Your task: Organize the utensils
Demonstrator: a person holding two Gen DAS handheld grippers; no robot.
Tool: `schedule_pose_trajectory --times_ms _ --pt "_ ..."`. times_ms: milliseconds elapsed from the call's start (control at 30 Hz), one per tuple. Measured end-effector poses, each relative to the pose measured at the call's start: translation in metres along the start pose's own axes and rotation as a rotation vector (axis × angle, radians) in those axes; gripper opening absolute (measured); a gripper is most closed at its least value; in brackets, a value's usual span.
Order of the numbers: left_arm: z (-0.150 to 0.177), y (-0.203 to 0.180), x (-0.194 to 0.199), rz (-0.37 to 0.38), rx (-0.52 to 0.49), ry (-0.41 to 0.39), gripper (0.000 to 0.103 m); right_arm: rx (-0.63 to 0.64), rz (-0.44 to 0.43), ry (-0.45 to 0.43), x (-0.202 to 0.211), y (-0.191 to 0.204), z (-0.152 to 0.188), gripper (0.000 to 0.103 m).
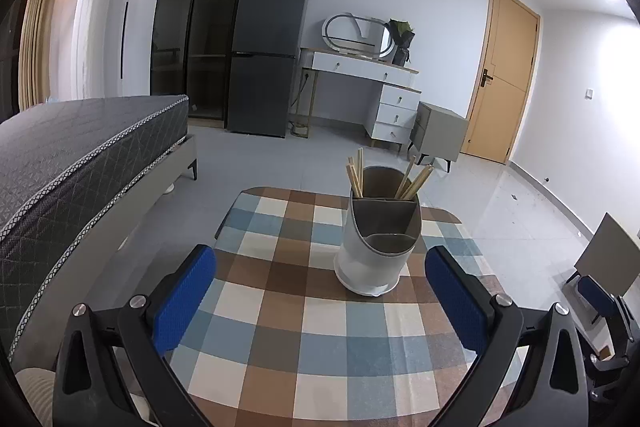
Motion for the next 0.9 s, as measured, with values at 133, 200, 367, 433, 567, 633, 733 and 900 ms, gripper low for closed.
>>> schedule_pose_trajectory --times_ms 133,200,367,433,567,633,733,900 --pt "0.0002 -0.0002 -0.0003 0.003 0.000 -0.002 0.101 0.003 0.001 -0.001 0.0000 0.0000 0.0005 0.103" --pt "0.0007 -0.0006 0.0003 0.006 -0.002 -0.002 0.101 0.002 0.000 0.002 -0.0005 -0.0001 0.0008 0.103" --pt "0.0010 -0.0006 0.0003 0.007 0.000 -0.001 0.101 0.005 0.001 0.003 0.0001 0.0004 0.0004 0.103" --pt "0.0009 -0.0009 0.0005 0.005 -0.005 -0.003 0.101 0.005 0.001 0.004 0.0000 0.0004 0.0004 0.103" --pt "0.0008 -0.0028 0.0017 0.012 -0.009 -0.006 0.101 0.006 0.001 0.003 0.0001 0.0004 0.0004 0.103" --pt "0.0012 -0.0034 0.0020 0.013 -0.011 -0.004 0.101 0.007 0.001 0.004 -0.0001 0.0008 0.0004 0.103" --pt "0.0016 -0.0032 0.0015 0.012 -0.011 -0.002 0.101 0.008 0.001 0.004 0.0000 0.0007 0.0004 0.103" --pt "0.0023 -0.0046 0.0021 0.009 -0.021 -0.005 0.101 0.009 0.000 0.005 0.0002 0.0008 0.0009 0.103"
Point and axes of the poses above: each gripper's, at about its wrist camera, not at the fingertips, and x roughly against the way its jaws point, y to its left, z to its underside, the point moved 6 cm from there along -x, roughly the way its jaws point, and after that the axes turned 4 degrees about x, right-handed, at the moved point
